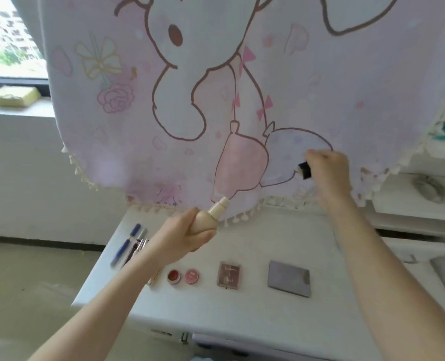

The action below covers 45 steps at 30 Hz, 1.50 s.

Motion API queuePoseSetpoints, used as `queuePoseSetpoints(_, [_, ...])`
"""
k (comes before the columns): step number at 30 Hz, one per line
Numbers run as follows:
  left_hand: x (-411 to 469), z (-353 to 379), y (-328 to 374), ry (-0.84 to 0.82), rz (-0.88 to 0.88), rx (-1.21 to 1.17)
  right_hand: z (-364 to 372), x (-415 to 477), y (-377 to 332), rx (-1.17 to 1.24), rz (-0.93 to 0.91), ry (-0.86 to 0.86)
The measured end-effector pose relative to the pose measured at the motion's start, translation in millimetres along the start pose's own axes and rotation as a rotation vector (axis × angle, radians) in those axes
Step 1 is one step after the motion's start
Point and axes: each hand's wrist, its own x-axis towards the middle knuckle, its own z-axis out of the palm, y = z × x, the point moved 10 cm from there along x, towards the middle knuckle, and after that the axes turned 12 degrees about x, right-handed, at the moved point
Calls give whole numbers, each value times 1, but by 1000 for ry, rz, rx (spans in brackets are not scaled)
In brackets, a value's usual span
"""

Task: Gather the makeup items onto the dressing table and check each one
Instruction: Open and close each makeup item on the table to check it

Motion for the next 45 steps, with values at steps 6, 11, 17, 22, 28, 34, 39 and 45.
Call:
queuePoseSetpoints(6, [20,11,-40,80,-72,-458,72,-43,89,-314,135,-312])
queuePoseSetpoints(11, [30,26,-78,115,-168,-385,107,-64,127,-316,208,-453])
queuePoseSetpoints(17, [47,49,-116,62,-284,-379,138,-79,169,-420,246,-559])
queuePoseSetpoints(22, [60,72,-138,20,-333,-349,158,-87,203,-522,284,-584])
queuePoseSetpoints(28, [64,92,-159,-28,-425,-334,177,-91,233,-612,282,-619])
queuePoseSetpoints(34, [68,104,-168,-24,-401,-338,192,-95,250,-685,273,-690])
queuePoseSetpoints(39, [73,110,-175,-33,-418,-362,195,-94,263,-693,272,-684])
queuePoseSetpoints(45, [73,112,-181,-50,-473,-367,195,-99,276,-699,264,-716])
